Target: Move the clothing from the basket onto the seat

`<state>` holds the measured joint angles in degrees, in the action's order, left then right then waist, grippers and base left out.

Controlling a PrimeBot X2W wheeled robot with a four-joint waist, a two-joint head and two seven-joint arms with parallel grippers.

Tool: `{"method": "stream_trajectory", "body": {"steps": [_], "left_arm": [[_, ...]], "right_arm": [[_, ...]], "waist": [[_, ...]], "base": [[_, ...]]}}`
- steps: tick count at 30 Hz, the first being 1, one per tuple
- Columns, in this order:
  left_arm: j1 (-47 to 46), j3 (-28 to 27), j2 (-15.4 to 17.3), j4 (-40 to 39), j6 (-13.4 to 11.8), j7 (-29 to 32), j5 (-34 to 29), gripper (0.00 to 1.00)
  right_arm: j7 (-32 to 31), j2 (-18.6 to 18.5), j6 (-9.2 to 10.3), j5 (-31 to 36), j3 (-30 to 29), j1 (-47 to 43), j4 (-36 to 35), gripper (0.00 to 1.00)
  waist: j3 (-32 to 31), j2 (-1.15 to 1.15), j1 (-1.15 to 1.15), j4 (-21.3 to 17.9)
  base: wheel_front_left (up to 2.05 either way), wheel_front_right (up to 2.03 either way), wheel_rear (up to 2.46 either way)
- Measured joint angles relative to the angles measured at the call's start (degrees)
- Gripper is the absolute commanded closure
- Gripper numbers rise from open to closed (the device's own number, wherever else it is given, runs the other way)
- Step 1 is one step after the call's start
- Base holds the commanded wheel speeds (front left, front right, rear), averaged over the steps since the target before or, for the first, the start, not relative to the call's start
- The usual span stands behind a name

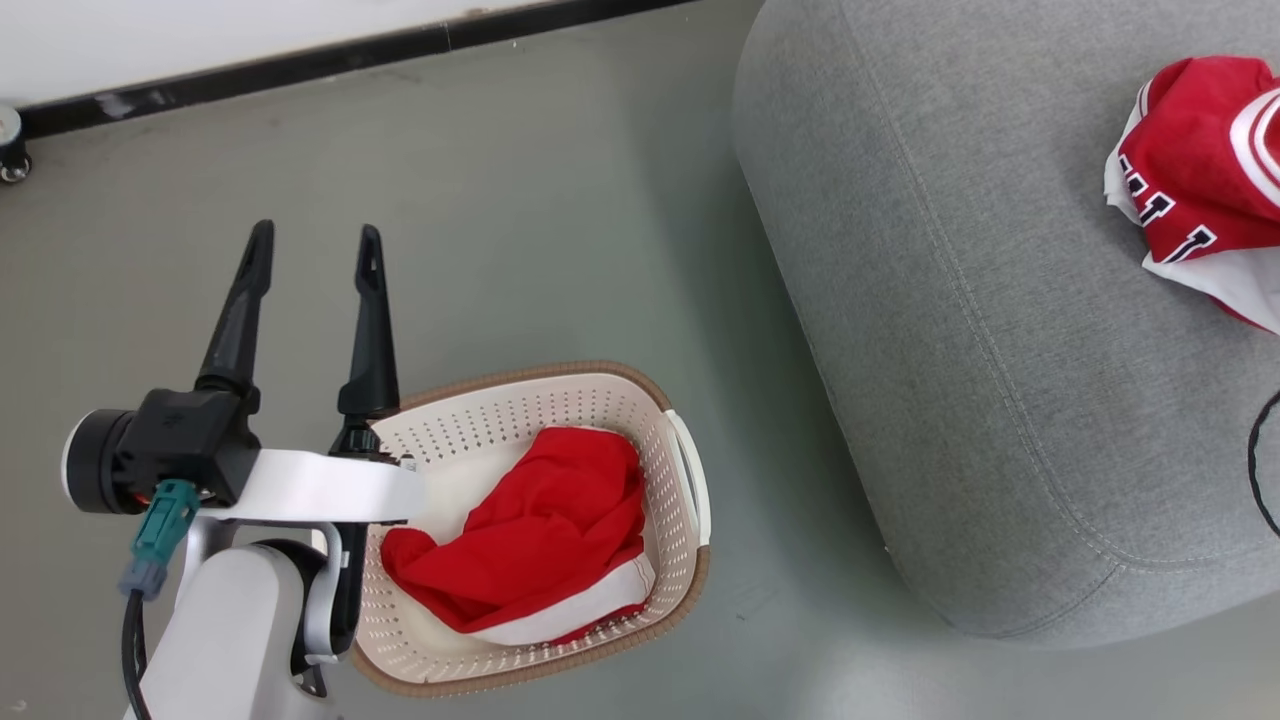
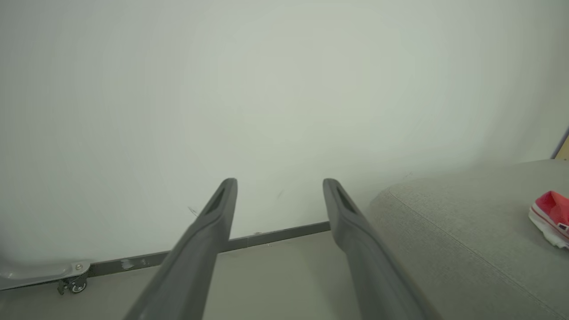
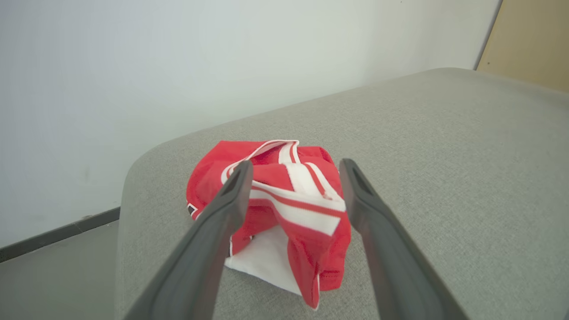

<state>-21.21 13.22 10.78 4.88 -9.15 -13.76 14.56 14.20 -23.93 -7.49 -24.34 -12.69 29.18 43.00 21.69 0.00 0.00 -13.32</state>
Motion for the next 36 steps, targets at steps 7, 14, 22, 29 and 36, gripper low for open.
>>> {"method": "stream_trajectory", "body": {"steps": [7, 14, 22, 29, 36], "left_arm": [[2.1, -1.9, -0.3, 0.8, -0.7, -0.4, 1.0, 0.0], [5.2, -4.1, -0.8, 2.5, -1.5, -0.8, 2.0, 0.0], [8.5, -5.4, -1.3, 4.0, -1.9, -0.9, 2.0, 0.0], [10.7, -5.8, -2.8, 4.0, -2.0, -0.9, 2.0, 0.0], [12.7, -6.0, -3.9, 4.5, -1.9, -0.9, 1.9, 0.0]], "right_arm": [[0.1, 0.2, 0.0, 1.5, 2.4, -1.0, -7.4, 0.0], [0.1, 1.4, 0.0, 2.9, 7.0, -1.3, -10.9, 0.0], [0.3, 2.3, 0.0, 4.3, 10.9, -1.9, -13.3, 0.0], [0.0, 5.0, 0.0, 7.3, 13.3, -3.4, -15.2, 0.0], [-0.2, 8.4, 0.0, 8.1, 16.6, -6.3, -17.1, 0.0]], "waist": [[-2.7, 0.0, 0.0, 0.3], [-5.8, 0.0, 0.0, 1.6], [-9.0, 0.0, 0.0, 3.4], [-12.2, 0.0, 0.0, 5.5], [-15.4, 0.0, 0.0, 7.7]], "base": [[0.0, 0.0, 0.0], [0.0, 0.0, 0.0], [0.0, 0.0, 0.0], [0.0, 0.0, 0.0], [0.0, 0.0, 0.0]]}}
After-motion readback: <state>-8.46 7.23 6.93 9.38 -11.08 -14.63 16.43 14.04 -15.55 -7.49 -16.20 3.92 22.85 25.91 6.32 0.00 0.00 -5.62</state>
